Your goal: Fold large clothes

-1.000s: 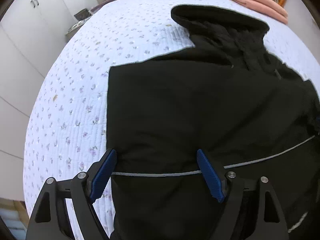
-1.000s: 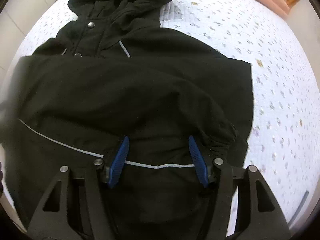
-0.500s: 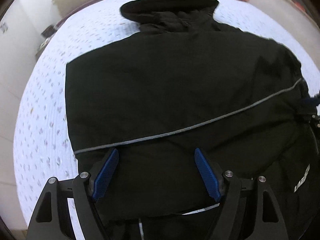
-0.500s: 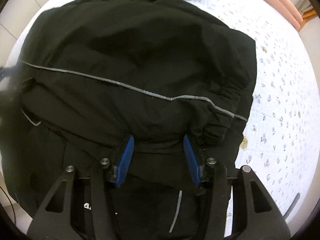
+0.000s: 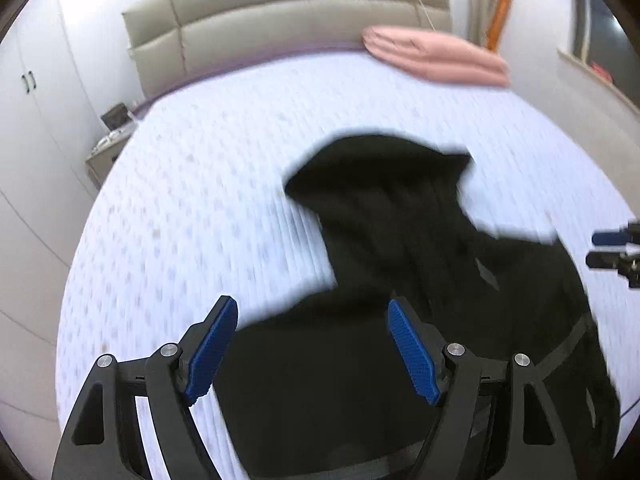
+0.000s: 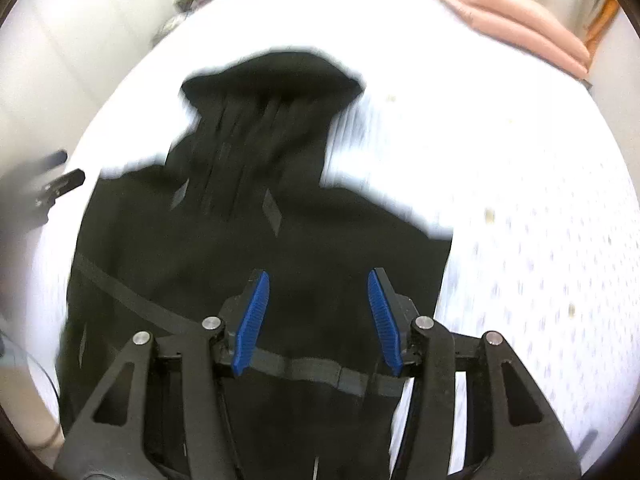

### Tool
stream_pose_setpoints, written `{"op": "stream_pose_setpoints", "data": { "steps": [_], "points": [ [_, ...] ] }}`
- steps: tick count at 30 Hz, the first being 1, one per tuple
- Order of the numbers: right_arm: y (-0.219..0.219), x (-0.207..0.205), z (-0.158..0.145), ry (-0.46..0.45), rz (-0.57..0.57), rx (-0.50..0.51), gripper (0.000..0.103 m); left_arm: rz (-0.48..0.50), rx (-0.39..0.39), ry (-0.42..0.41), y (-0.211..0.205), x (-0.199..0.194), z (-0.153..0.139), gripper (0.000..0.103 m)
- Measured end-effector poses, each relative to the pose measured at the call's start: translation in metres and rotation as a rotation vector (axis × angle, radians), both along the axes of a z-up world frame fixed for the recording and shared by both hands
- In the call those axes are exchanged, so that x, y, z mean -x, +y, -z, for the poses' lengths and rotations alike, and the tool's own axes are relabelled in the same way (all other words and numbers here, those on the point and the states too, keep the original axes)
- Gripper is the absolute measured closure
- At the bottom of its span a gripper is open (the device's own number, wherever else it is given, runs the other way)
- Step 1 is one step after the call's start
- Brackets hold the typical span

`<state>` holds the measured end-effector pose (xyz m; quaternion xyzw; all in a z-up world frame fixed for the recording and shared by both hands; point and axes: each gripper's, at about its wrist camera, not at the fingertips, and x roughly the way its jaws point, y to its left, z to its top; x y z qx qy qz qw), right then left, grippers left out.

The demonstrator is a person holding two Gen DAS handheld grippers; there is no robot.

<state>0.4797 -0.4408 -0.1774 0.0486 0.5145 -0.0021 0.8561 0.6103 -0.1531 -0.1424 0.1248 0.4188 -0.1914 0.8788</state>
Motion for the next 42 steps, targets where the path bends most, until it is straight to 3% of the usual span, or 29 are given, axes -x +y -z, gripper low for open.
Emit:
{"op": "stream_pose_setpoints", "data": {
  "steps": [4,6,8,12,21,22,23,24,25,26,27,30,32,37,39,42],
  "points": [
    [-0.016,-0.062,-0.002,-0.065,0.056,-0.035,0.054,-0.06,0.048,0.053,-0.008,-0.076,0.013,0.024],
    [-0.017,-0.087,0.001,-0.072,0.074,-0.082,0.054,-0.049,0.005,0.096,-0.016,-0.109,0.028,0.024],
    [-0.021,-0.116,0.007,-0.071,0.087,-0.06,0.054,-0.038,-0.038,0.11,-0.022,-0.127,0.043,0.024],
    [-0.032,-0.153,0.024,-0.045,0.101,-0.047,0.054,-0.024,-0.116,0.109,-0.031,-0.156,0.073,0.024],
    [-0.025,-0.203,0.064,0.016,0.07,-0.019,0.055,-0.08,-0.087,0.11,-0.051,-0.188,0.117,0.024],
    [-0.025,-0.205,0.069,0.02,0.073,-0.027,0.06,-0.089,-0.08,0.11,-0.052,-0.189,0.119,0.027],
    [-0.025,-0.205,0.07,0.019,0.079,-0.018,0.08,-0.1,-0.084,0.104,-0.052,-0.191,0.12,0.044],
    [-0.025,-0.205,0.071,0.017,0.081,-0.004,0.087,-0.105,-0.075,0.108,-0.051,-0.193,0.12,0.057],
    [-0.025,-0.204,0.071,0.014,0.091,0.023,0.095,-0.101,-0.033,0.128,-0.048,-0.194,0.118,0.078],
    [-0.027,-0.197,0.067,-0.007,0.105,0.024,0.1,-0.106,0.029,0.138,-0.043,-0.193,0.112,0.089],
    [-0.03,-0.191,0.061,-0.036,0.113,0.005,0.1,-0.109,0.093,0.112,-0.037,-0.186,0.097,0.09],
    [-0.04,-0.16,0.037,-0.143,0.13,-0.043,0.1,-0.061,0.202,0.042,-0.021,-0.164,0.065,0.088],
    [-0.045,-0.152,0.044,-0.137,0.117,-0.046,0.096,-0.051,0.226,0.101,-0.011,-0.168,0.076,0.085],
    [-0.037,-0.163,0.103,0.028,0.083,-0.028,0.096,-0.014,0.057,0.255,-0.02,-0.177,0.152,0.084],
    [-0.037,-0.161,0.101,0.015,0.08,-0.027,0.095,0.024,0.024,0.201,-0.022,-0.169,0.151,0.082],
    [-0.046,-0.151,0.088,0.031,0.078,-0.07,0.081,0.068,-0.003,0.199,-0.016,-0.158,0.136,0.068]
  ]
}}
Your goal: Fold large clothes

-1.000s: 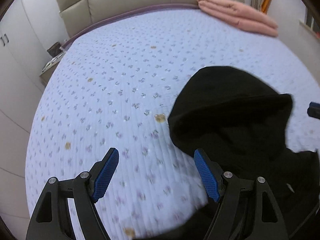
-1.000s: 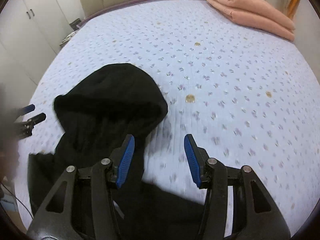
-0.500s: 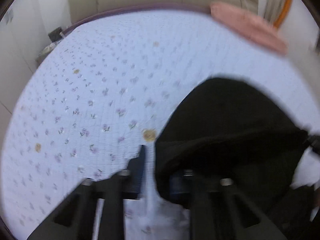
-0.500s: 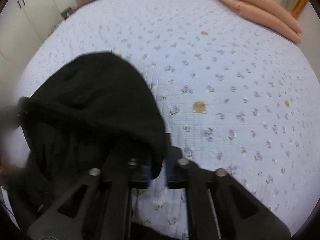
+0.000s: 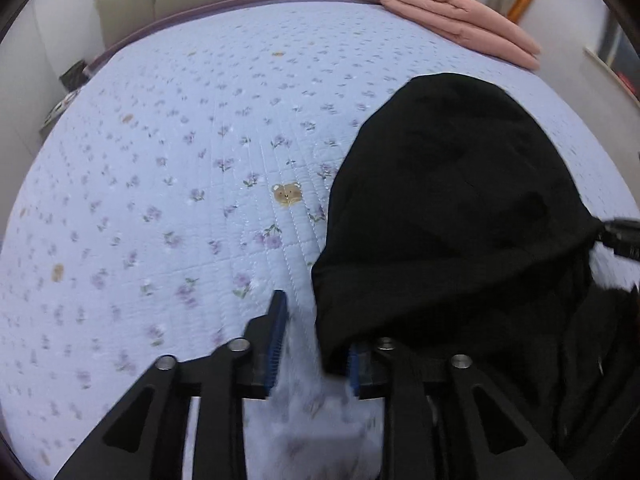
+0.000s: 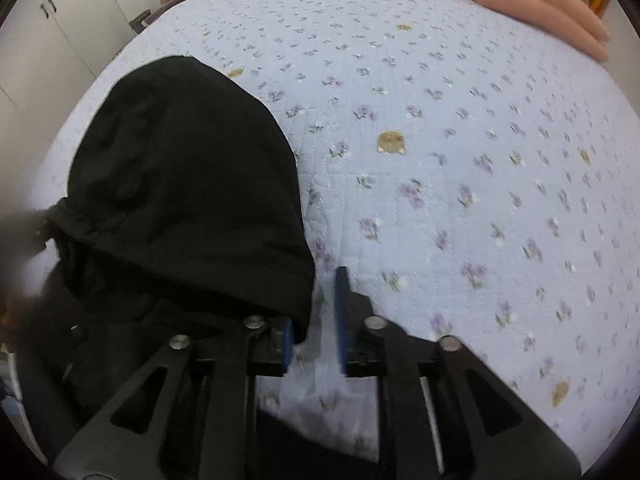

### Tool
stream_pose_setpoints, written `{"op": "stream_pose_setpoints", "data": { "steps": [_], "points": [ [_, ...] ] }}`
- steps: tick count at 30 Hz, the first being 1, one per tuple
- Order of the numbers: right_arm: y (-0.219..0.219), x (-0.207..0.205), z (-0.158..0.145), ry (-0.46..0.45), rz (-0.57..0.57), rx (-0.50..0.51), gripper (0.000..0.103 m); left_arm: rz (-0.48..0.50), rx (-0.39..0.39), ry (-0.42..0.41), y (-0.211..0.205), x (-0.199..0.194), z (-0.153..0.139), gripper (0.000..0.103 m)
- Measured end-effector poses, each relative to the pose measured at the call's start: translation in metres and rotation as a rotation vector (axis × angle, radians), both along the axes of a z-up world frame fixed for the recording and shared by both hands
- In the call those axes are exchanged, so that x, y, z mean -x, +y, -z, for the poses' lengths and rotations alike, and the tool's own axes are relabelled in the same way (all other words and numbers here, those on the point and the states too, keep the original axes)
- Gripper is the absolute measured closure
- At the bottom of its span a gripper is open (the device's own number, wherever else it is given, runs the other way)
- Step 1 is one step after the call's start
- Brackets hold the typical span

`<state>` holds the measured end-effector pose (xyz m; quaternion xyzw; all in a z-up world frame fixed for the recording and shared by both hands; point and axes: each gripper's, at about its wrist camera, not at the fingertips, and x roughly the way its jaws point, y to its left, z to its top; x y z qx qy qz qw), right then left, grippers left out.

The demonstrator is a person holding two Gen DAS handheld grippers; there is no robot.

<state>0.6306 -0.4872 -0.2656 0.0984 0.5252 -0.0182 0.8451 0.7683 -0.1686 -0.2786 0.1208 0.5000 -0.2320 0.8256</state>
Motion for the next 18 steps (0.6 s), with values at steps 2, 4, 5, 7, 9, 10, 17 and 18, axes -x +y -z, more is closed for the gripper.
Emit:
{"op": "stream_pose_setpoints", "data": {
  "steps": [2,4,5,7,9,10,17,18],
  "points": [
    [-0.005,0.01,-0.013,-0.003,-0.013,-0.016,0.076,0.025,-0.025,0.004,0.009,0.01,-0.01,0.038],
    [-0.006,0.023,-0.036,-0.035,-0.027,0.007,0.075,0.032,-0.038,-0.021,0.022,0.021,-0.028,0.033],
    [-0.005,0.03,-0.045,-0.06,-0.034,0.016,0.071,0.038,-0.035,-0.038,0.027,0.026,-0.036,0.033],
    [-0.001,0.038,-0.069,-0.129,-0.046,0.038,0.059,0.024,-0.003,-0.078,0.034,0.03,-0.057,0.033],
    [0.007,0.034,-0.087,-0.178,-0.055,0.042,0.058,-0.004,0.07,-0.125,0.029,0.029,-0.081,0.033],
    [0.013,0.027,-0.091,-0.191,-0.063,0.041,0.058,-0.016,0.099,-0.139,0.024,0.024,-0.088,0.033],
    [0.028,-0.045,-0.047,-0.115,-0.097,0.039,0.057,0.003,0.066,-0.038,-0.034,-0.017,-0.043,0.033],
    [0.032,-0.048,-0.036,-0.087,-0.108,0.031,0.057,0.018,0.036,0.0,-0.037,-0.019,-0.024,0.033]
  ]
}}
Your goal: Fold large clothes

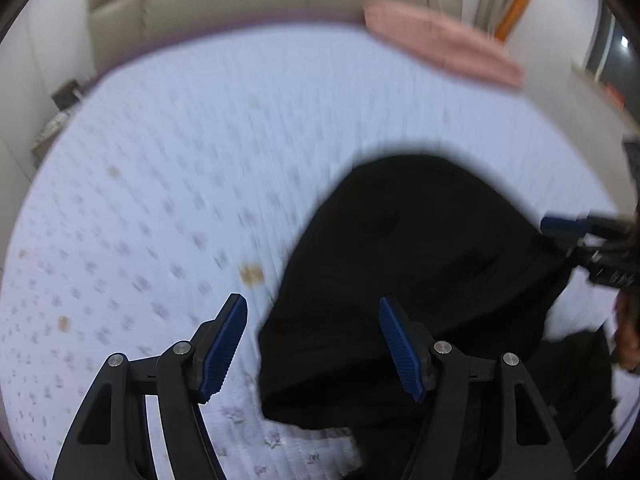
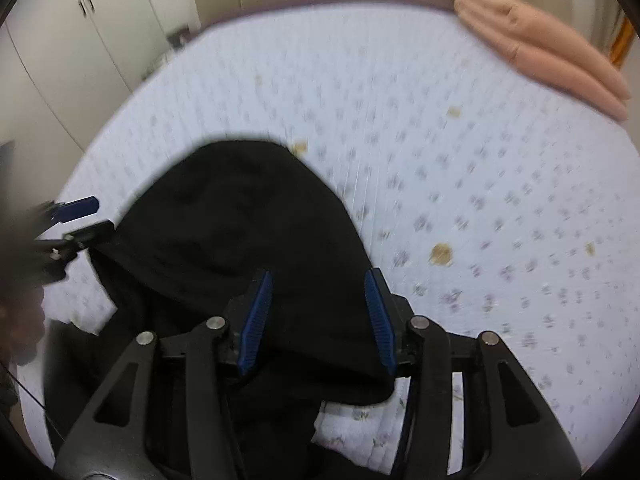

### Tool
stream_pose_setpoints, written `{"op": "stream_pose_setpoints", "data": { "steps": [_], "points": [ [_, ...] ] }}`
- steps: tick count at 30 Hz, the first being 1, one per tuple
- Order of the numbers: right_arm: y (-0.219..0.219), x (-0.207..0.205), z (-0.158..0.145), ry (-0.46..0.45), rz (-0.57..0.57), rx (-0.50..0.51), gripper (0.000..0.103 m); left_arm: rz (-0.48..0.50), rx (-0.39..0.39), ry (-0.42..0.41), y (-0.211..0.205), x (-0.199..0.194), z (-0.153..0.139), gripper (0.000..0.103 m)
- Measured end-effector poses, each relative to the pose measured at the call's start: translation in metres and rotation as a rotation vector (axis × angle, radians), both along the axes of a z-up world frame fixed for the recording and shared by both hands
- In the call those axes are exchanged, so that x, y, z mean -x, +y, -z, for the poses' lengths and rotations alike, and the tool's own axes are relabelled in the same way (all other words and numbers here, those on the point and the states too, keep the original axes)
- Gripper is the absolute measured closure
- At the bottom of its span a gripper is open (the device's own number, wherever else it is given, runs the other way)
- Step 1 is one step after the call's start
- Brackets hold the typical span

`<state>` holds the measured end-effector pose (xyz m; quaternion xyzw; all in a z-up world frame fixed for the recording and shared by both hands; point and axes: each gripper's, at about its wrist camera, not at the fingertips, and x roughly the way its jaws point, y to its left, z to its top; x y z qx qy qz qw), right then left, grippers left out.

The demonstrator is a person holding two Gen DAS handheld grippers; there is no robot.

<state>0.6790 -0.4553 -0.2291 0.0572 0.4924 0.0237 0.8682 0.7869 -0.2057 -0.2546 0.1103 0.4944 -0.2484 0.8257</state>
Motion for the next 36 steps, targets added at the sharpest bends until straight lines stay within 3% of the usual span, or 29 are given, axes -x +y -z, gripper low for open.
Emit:
{"op": "stream_pose_setpoints", "data": {
  "steps": [4,7,11,15,17,18,24,27,29,32,33,35,36],
  "points": [
    [0.003,0.012,0.046,0.097,-0.07,0.006,0.057,0.023,0.01,0.057,0.009,0.015,0.036,0.032],
    [0.001,0.022,0.055,0.069,-0.067,0.006,0.056,-0.009,0.074,0.09,0.02,0.012,0.048,0.03],
    [-0.008,0.019,0.049,0.09,-0.055,-0.035,0.056,-0.005,0.069,0.093,0.025,0.008,0.039,0.03],
    [-0.027,0.028,0.026,0.091,-0.058,-0.116,0.053,0.027,0.06,0.059,0.033,0.01,0.009,0.03],
    [-0.044,0.034,0.017,0.083,-0.03,-0.165,0.037,0.019,0.083,0.068,0.037,0.006,0.0,0.03],
    [-0.054,0.035,0.015,0.08,-0.009,-0.188,0.035,0.013,0.115,0.085,0.041,0.002,-0.004,0.03],
    [-0.095,0.035,0.037,0.138,0.062,-0.328,0.034,-0.044,0.158,0.154,0.044,-0.025,0.007,0.03],
    [-0.099,0.029,0.056,0.177,0.047,-0.436,0.04,-0.038,0.167,0.214,0.037,-0.035,0.027,0.03],
    [-0.098,0.025,0.066,0.193,0.021,-0.504,0.055,-0.028,0.18,0.253,0.03,-0.04,0.038,0.03],
    [-0.087,0.014,0.068,0.174,-0.002,-0.492,0.063,-0.032,0.186,0.26,0.02,-0.038,0.047,0.033],
    [-0.081,0.012,0.065,0.172,-0.003,-0.482,0.067,-0.032,0.162,0.241,0.014,-0.04,0.046,0.038],
    [-0.065,0.008,0.053,0.17,-0.012,-0.452,0.079,-0.019,0.143,0.209,0.004,-0.034,0.042,0.067],
    [-0.061,0.011,0.047,0.161,-0.017,-0.423,0.081,-0.002,0.13,0.17,0.0,-0.026,0.034,0.075]
  ]
}}
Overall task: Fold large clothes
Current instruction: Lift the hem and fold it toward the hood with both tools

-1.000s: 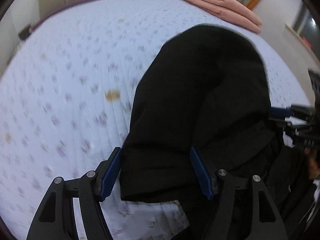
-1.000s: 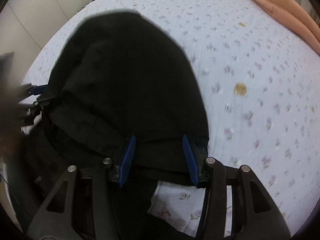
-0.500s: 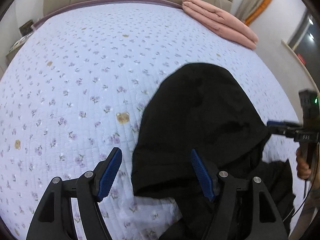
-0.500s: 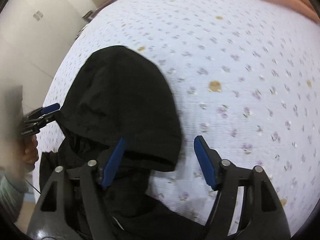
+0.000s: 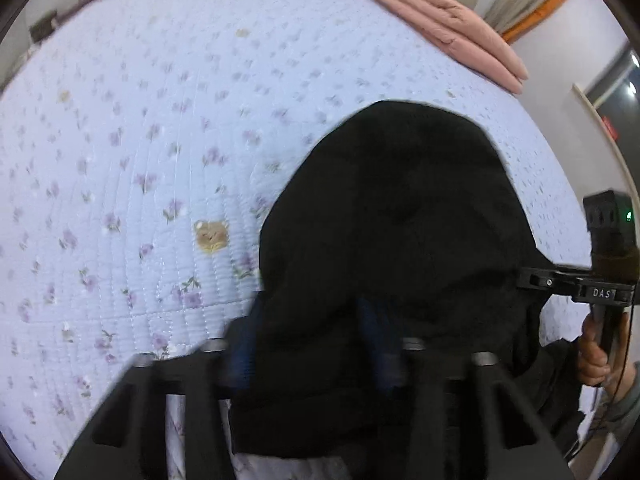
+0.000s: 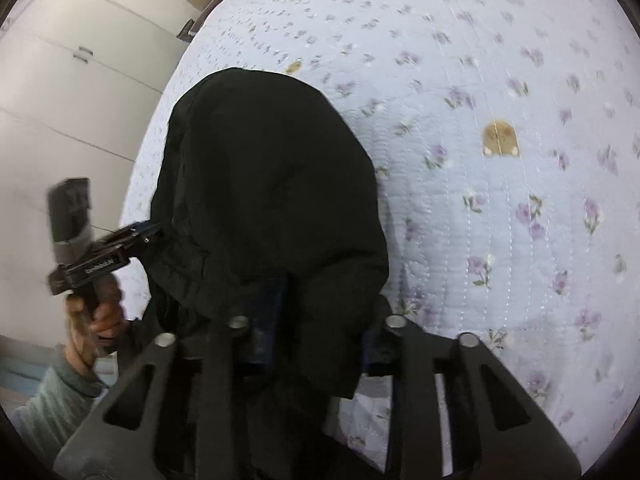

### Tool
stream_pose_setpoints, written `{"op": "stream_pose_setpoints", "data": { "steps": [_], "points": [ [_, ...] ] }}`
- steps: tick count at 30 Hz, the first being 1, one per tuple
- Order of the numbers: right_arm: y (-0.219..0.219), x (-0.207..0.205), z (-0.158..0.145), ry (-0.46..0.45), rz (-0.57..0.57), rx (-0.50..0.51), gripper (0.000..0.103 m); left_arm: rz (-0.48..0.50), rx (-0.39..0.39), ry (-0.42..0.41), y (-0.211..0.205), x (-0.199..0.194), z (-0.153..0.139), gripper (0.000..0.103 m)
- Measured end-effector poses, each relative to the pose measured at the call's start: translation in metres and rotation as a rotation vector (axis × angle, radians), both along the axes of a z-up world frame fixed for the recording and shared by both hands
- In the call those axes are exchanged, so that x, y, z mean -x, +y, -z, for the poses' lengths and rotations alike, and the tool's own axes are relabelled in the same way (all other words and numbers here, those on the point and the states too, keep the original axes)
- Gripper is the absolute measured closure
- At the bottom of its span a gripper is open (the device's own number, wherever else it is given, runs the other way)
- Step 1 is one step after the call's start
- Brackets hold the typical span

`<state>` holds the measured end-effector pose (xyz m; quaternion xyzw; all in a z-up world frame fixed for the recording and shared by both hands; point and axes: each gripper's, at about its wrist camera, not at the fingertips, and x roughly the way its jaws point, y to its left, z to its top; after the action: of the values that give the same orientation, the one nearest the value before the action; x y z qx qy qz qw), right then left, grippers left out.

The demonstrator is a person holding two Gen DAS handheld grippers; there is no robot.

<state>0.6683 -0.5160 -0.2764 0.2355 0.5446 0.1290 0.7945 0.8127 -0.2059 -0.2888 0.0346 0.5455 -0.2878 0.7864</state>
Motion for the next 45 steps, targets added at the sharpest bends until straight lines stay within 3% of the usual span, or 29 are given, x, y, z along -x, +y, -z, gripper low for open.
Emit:
{"op": "stream_pose_setpoints", "data": {
  "steps": [2,10,14,18,21,23,25,27,29,32,36,38,41,43,45],
  "points": [
    [0.006,0.01,-0.015,-0.04,-0.012,0.043,0.089,0.023,-0.033,-0.062,-0.003,0.013,-0.013,0.085],
    [0.039,0.102,-0.113,-0.247,-0.027,0.153,0.092,0.029,-0.001,-0.245,0.028,0.114,-0.107,0.09],
    [0.082,0.178,-0.159,-0.357,-0.058,0.287,0.093,0.015,0.01,-0.302,0.057,0.181,-0.148,0.09],
    [0.113,0.266,-0.187,-0.425,-0.067,0.392,0.094,0.044,-0.012,-0.374,0.084,0.276,-0.179,0.09],
    [0.138,0.322,-0.196,-0.453,-0.06,0.485,0.095,0.075,-0.036,-0.345,0.104,0.338,-0.177,0.086],
    [0.148,0.354,-0.189,-0.448,-0.05,0.629,0.089,0.08,-0.061,-0.267,0.119,0.367,-0.16,0.085],
    [0.143,0.375,-0.17,-0.375,-0.006,0.777,0.085,0.043,-0.112,-0.156,0.139,0.389,-0.129,0.085],
    [0.117,0.384,-0.147,-0.236,0.037,0.705,0.086,-0.014,-0.133,-0.083,0.16,0.398,-0.109,0.085],
    [0.101,0.389,-0.143,-0.178,0.083,0.622,0.085,-0.068,-0.125,-0.067,0.17,0.396,-0.109,0.085],
    [0.106,0.385,-0.164,-0.227,0.084,0.55,0.079,-0.092,-0.082,-0.15,0.16,0.38,-0.137,0.085],
    [0.131,0.352,-0.187,-0.299,0.062,0.394,0.066,-0.077,0.083,-0.221,0.116,0.337,-0.178,0.083],
    [0.145,0.328,-0.188,-0.294,0.064,0.354,0.061,-0.057,0.087,-0.246,0.092,0.321,-0.184,0.077],
    [0.162,0.296,-0.173,-0.237,0.027,0.29,0.058,0.01,0.084,-0.165,0.062,0.304,-0.162,0.072],
    [0.166,0.284,-0.151,-0.151,-0.005,0.235,0.058,0.047,0.033,-0.098,0.054,0.303,-0.135,0.072],
    [0.17,0.291,-0.128,-0.087,-0.023,0.221,0.058,0.096,-0.028,-0.043,0.05,0.329,-0.104,0.072]
  ]
}}
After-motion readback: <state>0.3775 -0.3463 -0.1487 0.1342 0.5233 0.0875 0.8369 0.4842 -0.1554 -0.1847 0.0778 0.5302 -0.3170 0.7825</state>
